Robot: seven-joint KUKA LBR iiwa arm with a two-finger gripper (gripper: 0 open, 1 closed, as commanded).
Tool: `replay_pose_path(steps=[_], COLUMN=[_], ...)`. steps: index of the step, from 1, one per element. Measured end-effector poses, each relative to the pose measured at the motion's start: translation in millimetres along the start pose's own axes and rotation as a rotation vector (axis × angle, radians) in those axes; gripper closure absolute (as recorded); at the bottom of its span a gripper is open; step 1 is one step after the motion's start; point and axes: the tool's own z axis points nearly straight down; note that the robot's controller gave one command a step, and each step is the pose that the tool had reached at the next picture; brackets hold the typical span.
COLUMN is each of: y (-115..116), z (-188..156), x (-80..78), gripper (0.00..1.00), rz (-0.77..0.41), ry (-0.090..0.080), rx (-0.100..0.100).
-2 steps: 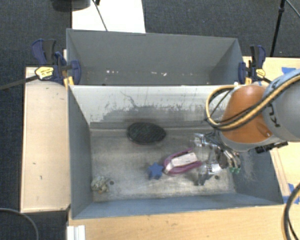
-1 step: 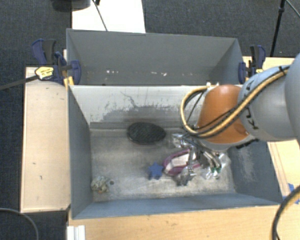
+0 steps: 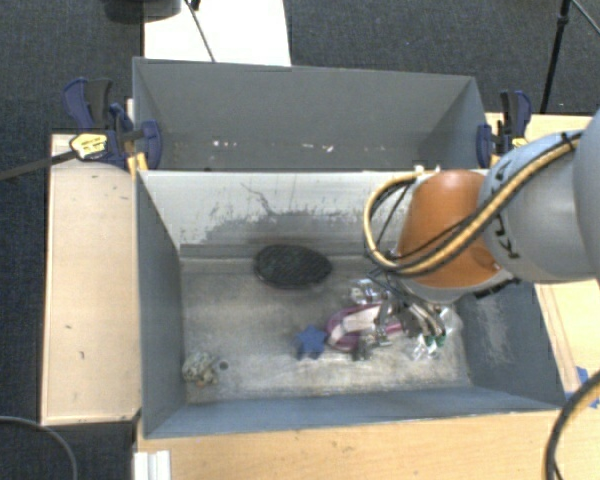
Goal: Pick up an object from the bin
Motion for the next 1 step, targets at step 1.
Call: replay_pose_path(steps=[1], y=[13.2], z=[-130.0], x=[-14.7], gripper=[1.00], rz=[-0.159], ry=[-0.011], rx=[0.001])
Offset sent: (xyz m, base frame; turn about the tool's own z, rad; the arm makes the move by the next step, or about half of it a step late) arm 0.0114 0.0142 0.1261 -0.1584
